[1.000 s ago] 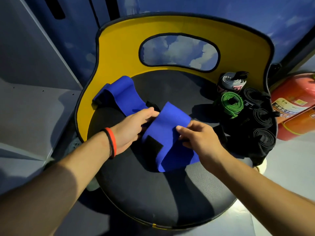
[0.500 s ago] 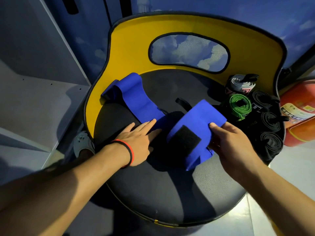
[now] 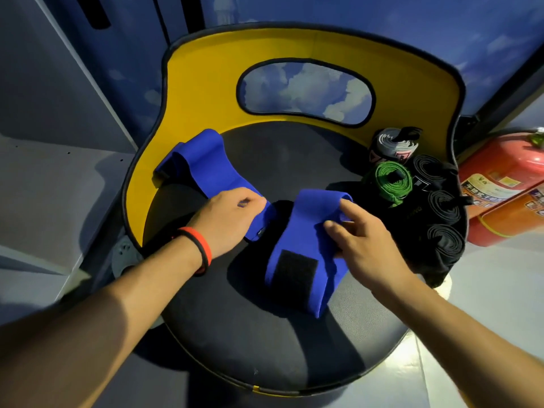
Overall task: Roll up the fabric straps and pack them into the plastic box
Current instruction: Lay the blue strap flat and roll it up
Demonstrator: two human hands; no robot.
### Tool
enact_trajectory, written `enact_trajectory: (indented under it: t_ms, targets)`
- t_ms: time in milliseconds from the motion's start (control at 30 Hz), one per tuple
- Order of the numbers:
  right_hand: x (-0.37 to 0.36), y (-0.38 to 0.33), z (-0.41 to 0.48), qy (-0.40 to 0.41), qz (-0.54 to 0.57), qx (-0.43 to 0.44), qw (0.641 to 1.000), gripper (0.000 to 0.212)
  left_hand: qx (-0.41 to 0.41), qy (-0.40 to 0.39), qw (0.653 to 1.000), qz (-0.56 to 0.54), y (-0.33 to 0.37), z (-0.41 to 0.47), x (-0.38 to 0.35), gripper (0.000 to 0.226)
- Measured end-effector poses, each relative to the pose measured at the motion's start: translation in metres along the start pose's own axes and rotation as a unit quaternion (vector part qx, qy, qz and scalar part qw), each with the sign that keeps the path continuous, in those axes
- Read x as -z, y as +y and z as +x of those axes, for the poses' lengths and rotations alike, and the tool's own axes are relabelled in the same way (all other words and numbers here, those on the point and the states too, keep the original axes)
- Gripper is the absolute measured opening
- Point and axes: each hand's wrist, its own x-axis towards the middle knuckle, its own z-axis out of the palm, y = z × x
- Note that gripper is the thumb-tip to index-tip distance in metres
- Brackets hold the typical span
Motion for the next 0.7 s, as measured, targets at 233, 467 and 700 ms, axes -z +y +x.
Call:
enact_trajectory:
  t_ms: [233,467,700]
  targets:
    - [-0.005,0.006,-0.012,-0.13,-0.261,0.244,0.925,0.027,0.145,-0.117,0.92,-0.344,0.016,0.0,0.001,0.04]
    - [0.003,0.001,-0.017,-0.099,-0.439,0.364,0.815,0.026,0.118,-0.16,0.907,-0.371,0.01,-0.003,0.009,0.054]
    - [0.022,-0.012,-0.015,0.022,-0.224,0.289,0.93,0.007,0.069,-0.192,0.917,-0.343,0.004,0.003,0.012,0.03]
